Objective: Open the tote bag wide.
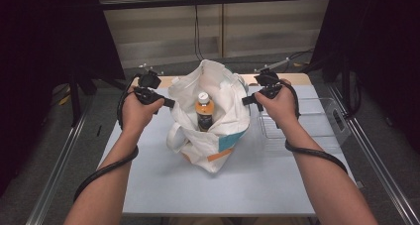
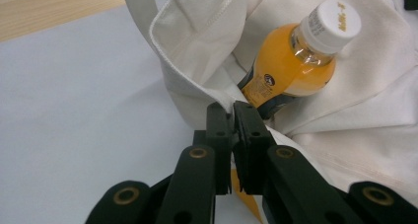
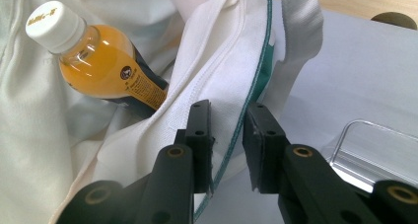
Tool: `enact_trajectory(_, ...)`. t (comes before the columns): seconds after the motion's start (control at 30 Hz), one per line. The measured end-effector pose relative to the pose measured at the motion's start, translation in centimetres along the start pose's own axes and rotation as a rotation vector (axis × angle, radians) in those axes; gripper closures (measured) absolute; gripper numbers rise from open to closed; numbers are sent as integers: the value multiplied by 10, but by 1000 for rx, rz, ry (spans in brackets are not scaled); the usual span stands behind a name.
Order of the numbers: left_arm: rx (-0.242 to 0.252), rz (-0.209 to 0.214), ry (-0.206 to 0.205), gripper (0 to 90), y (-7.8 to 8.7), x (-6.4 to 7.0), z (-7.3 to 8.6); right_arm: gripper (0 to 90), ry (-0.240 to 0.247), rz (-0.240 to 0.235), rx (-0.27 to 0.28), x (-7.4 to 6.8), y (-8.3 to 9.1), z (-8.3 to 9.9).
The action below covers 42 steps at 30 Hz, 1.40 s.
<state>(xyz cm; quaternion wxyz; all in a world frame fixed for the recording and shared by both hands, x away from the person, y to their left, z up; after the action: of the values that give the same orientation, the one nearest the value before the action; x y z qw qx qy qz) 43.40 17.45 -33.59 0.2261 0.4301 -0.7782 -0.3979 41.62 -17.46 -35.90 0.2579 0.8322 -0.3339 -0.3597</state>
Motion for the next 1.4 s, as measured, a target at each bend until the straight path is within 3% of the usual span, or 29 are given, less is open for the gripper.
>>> enact_trajectory(0.67, -11, -14, 19, 855, -9, -6, 8, 746, -12, 13, -21, 9, -3, 7)
enact_trajectory(0.7, -16, -14, 6, 855, -9, -7, 9, 746, -16, 14, -24, 10, -4, 8)
enact_trajectory(1.0, -22, -17, 37, 855, -16, -11, 15, 745, -19, 12, -27, 14, -6, 12)
enact_trajectory(1.4, -41, -22, 27, 855, -21, -14, 20, 745, -28, 8, -31, 19, -9, 16)
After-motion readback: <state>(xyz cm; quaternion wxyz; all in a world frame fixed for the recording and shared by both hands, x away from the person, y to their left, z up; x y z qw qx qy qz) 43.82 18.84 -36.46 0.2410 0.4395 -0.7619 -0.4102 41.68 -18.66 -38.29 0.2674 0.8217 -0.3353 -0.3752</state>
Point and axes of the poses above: each handheld gripper's, and its own axes: y roughly backward along the jaws, z roughly out of its underside, x roughly to its right, the point moved 1 cm from there along -y, roughly forward along the jaws, and after that the axes turned 13 degrees about -z, right-handed, at the moved point
